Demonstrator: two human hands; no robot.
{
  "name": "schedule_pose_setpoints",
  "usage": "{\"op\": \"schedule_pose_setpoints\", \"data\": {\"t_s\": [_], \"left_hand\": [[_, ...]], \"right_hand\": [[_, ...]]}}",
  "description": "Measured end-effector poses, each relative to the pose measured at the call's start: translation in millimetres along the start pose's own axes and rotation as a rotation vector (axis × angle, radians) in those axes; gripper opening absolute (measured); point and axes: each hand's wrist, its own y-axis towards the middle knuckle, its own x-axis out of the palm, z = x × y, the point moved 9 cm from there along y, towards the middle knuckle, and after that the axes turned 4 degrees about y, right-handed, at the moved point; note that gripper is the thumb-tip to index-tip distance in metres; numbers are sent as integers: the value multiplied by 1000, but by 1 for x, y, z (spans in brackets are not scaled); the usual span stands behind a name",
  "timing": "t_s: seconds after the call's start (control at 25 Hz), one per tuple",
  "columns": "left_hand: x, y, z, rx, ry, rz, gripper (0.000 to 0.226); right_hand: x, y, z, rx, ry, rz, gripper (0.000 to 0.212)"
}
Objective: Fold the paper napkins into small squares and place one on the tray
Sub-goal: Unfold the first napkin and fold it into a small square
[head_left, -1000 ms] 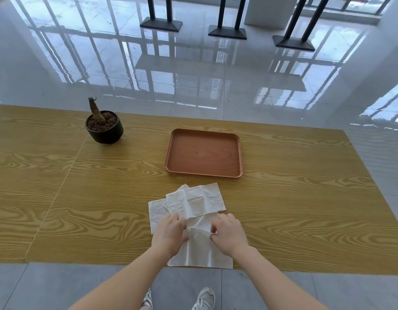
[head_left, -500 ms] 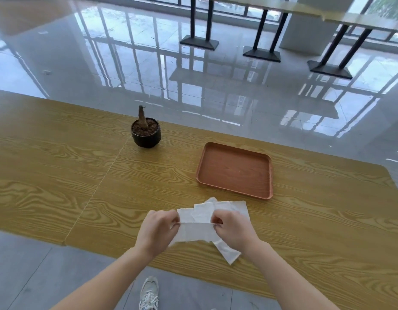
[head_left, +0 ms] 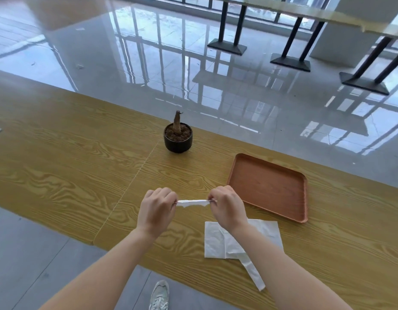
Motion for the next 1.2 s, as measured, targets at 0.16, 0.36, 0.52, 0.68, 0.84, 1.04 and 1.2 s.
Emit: {"op": "schedule_pose_setpoints", "data": {"t_s": [0.16, 0.36, 0.52, 0.68, 0.84, 1.04, 1.2], "left_hand": [[35, -17, -4, 171, 162, -71, 25], [79, -52, -23, 187, 196, -279, 28], [91, -67, -36, 100, 91, -353, 21], [116, -66, -42, -4, 106, -484, 51], [131, -61, -66, -145, 196, -514, 83], [141, -67, -99, -289, 181, -508, 78], [145, -70, -98, -289, 182, -459, 75]], "right_hand": [[31, -8, 5, -22, -59, -13, 24], [77, -35, 38, 144, -81, -221, 24], [76, -42, 50, 212, 28, -187, 28], [65, -48, 73, 492, 374, -15, 37], [71, -69, 101, 870, 637, 101, 24], [82, -77, 114, 980, 695, 76, 28], [87, -73, 114, 959, 604, -21, 38]]}}
